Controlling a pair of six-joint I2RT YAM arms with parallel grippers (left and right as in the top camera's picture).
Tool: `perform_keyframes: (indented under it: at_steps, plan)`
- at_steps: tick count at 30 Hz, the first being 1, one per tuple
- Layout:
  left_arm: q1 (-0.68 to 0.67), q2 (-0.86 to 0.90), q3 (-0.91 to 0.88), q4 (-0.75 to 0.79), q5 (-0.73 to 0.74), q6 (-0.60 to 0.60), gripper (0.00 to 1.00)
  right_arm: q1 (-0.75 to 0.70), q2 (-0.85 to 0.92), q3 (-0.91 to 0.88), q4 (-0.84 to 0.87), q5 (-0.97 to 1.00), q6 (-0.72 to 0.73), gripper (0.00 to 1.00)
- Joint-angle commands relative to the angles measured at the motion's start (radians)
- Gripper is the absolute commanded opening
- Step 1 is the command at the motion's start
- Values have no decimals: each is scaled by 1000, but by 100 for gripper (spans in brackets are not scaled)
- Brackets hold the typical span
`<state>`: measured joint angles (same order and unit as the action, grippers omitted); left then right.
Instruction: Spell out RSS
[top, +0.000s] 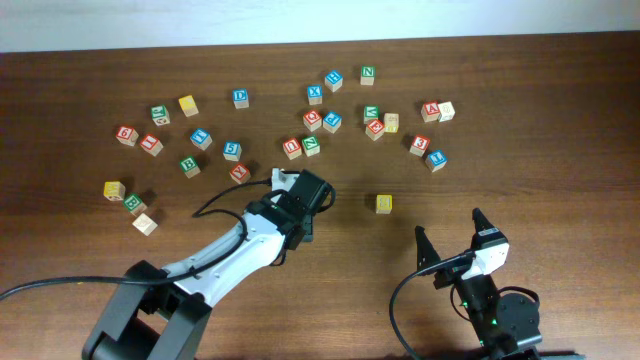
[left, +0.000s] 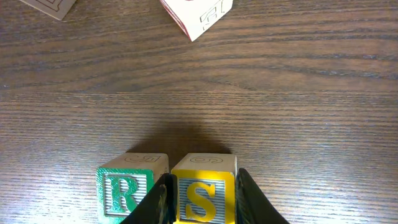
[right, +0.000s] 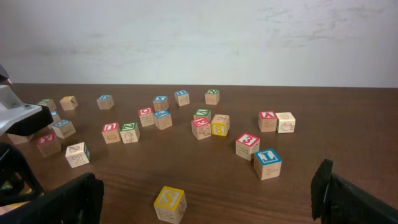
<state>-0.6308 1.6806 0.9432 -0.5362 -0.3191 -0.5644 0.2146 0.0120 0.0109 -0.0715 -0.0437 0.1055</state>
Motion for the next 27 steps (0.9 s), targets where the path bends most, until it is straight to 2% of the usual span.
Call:
perform_keyframes:
  at_steps: [1, 18, 27]
  plan:
    - [-1, -6, -10, 4, -18, 21, 22, -8, -8, -5, -4, -8, 3, 98]
    - [-1, -6, -6, 4, -18, 73, 20, -8, -8, -5, -4, -8, 3, 98]
    - [-1, -16, 12, -6, -6, 73, 28, -8, -8, -5, -4, -8, 3, 98]
